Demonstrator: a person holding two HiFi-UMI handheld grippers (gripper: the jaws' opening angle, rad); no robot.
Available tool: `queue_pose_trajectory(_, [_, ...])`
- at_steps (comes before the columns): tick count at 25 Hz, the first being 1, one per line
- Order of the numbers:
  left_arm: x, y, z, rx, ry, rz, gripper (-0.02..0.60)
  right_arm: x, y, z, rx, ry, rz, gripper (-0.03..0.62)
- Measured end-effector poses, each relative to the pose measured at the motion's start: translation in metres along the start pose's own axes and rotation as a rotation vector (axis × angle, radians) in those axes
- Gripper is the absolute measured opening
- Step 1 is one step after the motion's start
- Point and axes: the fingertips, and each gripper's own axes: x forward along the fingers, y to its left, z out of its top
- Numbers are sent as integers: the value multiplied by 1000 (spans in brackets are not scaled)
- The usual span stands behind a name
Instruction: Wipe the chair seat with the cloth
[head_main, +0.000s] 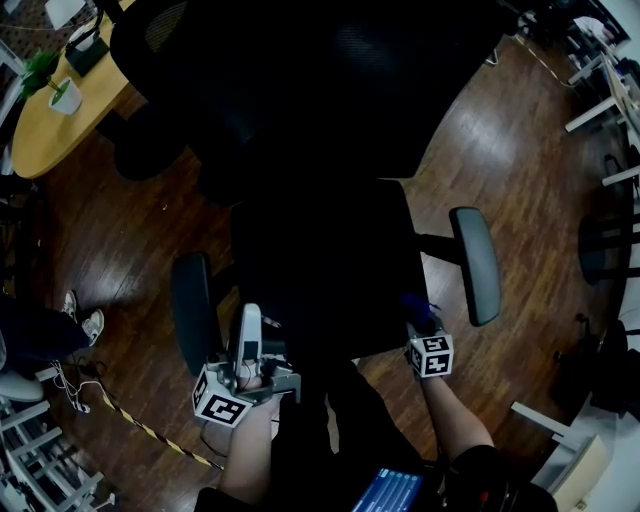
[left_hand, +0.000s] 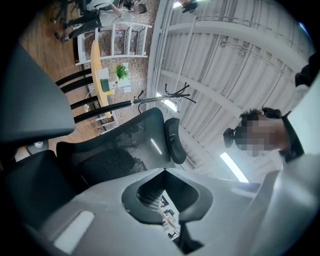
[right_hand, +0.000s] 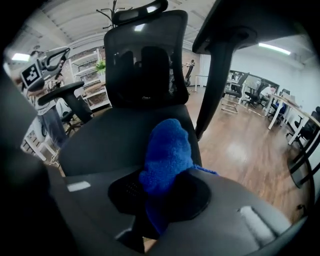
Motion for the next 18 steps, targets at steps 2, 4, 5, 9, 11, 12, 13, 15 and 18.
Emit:
queue_pose_trajectory(2, [1,-2,0,4,0,0,3,-3,9,20,26,-54,37,80])
queue_pose_trajectory(4, [4,-4,1,9,1,-2,3,-11,31,56,53,-136,112,80])
queue_pose_trajectory(5, [6,-6,2,13,4,-2,3,-17,46,77,72,-182,163,80])
queue_pose_trajectory(9, [14,-22,8,39,34,-4,3,-71,115,183,211,-402,443,80])
queue_pose_trajectory(11, [17,-40,12,37,42,-11,3,-114,144,236,303,-507,596,80])
queue_pose_trajectory(12, [18,-51,15,31,42,-20,3,-139,155,260,341,-557,671,80])
queue_pose_trajectory(13, [21,-64,18,25,42,-31,3,-165,165,283,370,-607,742,80])
queue_pose_trajectory(15, [28,-93,28,21,40,-64,3,-216,179,323,396,-706,863,80])
queue_pose_trajectory(18, [38,-136,45,21,39,-134,3,-282,193,365,373,-816,984,80])
